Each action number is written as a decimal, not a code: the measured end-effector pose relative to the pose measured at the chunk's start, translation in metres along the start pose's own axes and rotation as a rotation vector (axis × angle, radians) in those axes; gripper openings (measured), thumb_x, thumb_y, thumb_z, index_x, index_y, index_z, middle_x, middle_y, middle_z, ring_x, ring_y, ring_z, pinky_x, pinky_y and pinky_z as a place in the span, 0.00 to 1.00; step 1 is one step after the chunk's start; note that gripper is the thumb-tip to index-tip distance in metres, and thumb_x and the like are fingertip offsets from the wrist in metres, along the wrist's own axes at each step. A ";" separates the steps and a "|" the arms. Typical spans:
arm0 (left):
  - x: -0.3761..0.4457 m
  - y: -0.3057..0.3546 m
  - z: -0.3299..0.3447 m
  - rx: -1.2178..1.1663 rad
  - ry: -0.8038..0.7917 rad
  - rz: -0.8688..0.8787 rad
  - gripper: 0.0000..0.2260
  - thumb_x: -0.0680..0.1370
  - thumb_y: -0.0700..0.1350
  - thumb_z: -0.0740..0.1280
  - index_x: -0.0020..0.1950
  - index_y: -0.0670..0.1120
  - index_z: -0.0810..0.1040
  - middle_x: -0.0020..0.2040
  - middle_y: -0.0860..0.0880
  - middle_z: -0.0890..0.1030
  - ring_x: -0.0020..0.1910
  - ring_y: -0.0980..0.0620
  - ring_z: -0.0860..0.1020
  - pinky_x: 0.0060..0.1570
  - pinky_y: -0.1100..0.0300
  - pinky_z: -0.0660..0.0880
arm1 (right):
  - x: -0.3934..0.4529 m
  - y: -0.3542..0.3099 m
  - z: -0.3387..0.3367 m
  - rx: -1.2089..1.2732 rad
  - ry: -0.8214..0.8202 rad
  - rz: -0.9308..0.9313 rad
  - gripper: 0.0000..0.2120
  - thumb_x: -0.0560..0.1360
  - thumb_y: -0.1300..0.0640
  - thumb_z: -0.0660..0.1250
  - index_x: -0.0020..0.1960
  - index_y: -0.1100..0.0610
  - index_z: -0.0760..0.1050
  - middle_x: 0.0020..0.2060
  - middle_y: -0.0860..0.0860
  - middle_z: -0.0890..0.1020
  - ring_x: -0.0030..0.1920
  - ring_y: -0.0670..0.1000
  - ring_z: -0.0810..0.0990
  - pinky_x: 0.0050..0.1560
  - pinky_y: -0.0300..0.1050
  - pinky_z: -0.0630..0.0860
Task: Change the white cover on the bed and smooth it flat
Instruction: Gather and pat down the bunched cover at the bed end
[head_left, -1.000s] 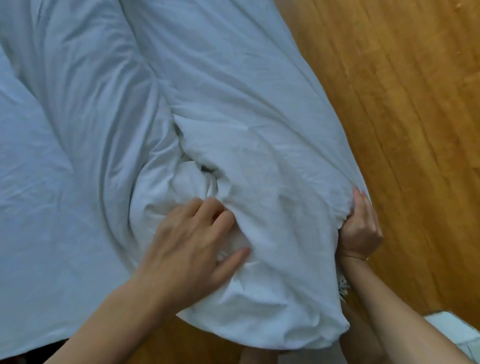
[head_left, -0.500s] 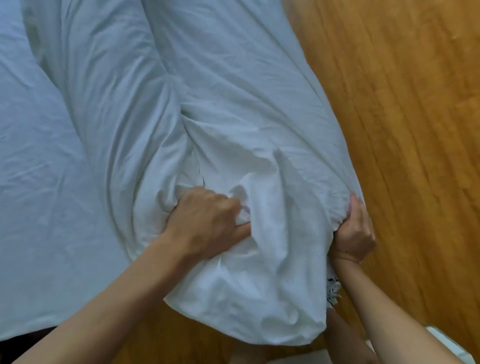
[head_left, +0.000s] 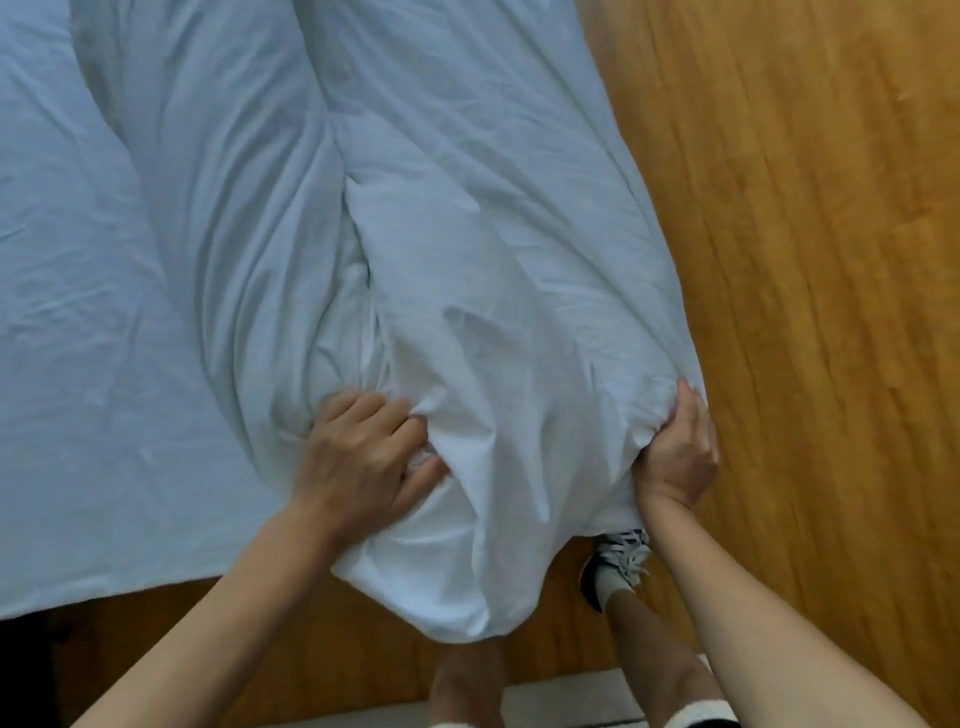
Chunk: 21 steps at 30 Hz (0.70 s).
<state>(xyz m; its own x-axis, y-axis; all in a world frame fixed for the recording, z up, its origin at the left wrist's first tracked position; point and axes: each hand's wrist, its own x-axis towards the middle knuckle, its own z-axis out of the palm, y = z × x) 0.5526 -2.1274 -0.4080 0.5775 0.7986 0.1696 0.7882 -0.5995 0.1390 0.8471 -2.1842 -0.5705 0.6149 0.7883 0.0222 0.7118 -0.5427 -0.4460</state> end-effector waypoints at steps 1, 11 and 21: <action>0.003 0.004 -0.003 -0.007 -0.007 -0.019 0.21 0.81 0.53 0.55 0.32 0.44 0.73 0.31 0.47 0.73 0.31 0.46 0.71 0.37 0.53 0.64 | 0.002 -0.007 -0.010 0.008 -0.092 0.032 0.16 0.81 0.60 0.58 0.67 0.60 0.73 0.63 0.60 0.78 0.61 0.63 0.77 0.57 0.57 0.74; 0.020 0.055 -0.075 -0.442 -0.268 -0.583 0.17 0.78 0.50 0.57 0.56 0.40 0.78 0.51 0.43 0.79 0.53 0.43 0.74 0.54 0.52 0.69 | 0.003 -0.087 -0.170 -0.046 -0.651 0.112 0.18 0.81 0.61 0.53 0.69 0.55 0.70 0.67 0.53 0.71 0.65 0.54 0.70 0.60 0.48 0.69; 0.032 0.130 -0.160 -0.342 -0.489 -0.412 0.12 0.81 0.49 0.60 0.59 0.43 0.76 0.59 0.44 0.75 0.56 0.43 0.75 0.49 0.52 0.71 | -0.033 -0.085 -0.311 0.030 -0.894 0.228 0.15 0.79 0.57 0.58 0.63 0.54 0.75 0.61 0.52 0.79 0.60 0.55 0.76 0.55 0.45 0.72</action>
<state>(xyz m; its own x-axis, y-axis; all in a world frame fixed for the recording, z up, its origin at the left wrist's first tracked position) 0.6399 -2.1883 -0.2280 0.3401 0.8478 -0.4069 0.8979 -0.1641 0.4085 0.8723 -2.2542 -0.2554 0.2396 0.6005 -0.7629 0.5889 -0.7146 -0.3775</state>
